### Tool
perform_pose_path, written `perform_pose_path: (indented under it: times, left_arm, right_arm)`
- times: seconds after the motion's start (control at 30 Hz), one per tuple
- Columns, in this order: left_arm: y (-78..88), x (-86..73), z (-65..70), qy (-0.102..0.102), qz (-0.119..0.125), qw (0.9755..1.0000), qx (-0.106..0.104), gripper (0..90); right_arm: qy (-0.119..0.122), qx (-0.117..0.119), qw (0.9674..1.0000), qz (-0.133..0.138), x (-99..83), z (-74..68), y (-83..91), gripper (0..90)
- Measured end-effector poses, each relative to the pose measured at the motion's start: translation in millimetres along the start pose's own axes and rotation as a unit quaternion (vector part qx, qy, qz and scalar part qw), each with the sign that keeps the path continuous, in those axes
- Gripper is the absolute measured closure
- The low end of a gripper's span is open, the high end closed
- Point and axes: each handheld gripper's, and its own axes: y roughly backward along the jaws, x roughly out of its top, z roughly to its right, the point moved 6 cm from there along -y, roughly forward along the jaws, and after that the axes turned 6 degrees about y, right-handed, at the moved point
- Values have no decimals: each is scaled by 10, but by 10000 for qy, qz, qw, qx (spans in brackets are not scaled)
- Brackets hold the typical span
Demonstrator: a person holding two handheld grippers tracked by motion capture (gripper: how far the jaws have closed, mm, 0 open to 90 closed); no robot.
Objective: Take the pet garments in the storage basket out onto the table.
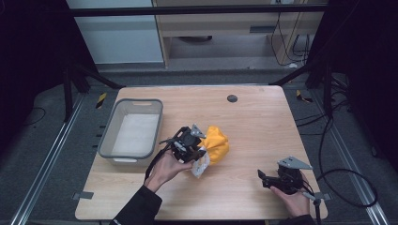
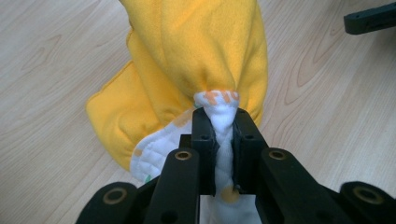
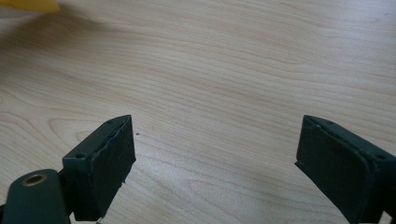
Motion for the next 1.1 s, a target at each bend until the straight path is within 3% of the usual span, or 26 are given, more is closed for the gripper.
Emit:
perform_pose_path:
  times: [0.87,1.1]
  left_arm:
    - [-312,-62,61,-77,-198,9997,-152,801]
    - [-397,-114,68,-89,-346,9992,-181,773]
  right_arm:
    - [1,-13,10000,-18,-5,-5,-2,118]
    - [-3,-10,10000,-18,-5,-5,-2,118]
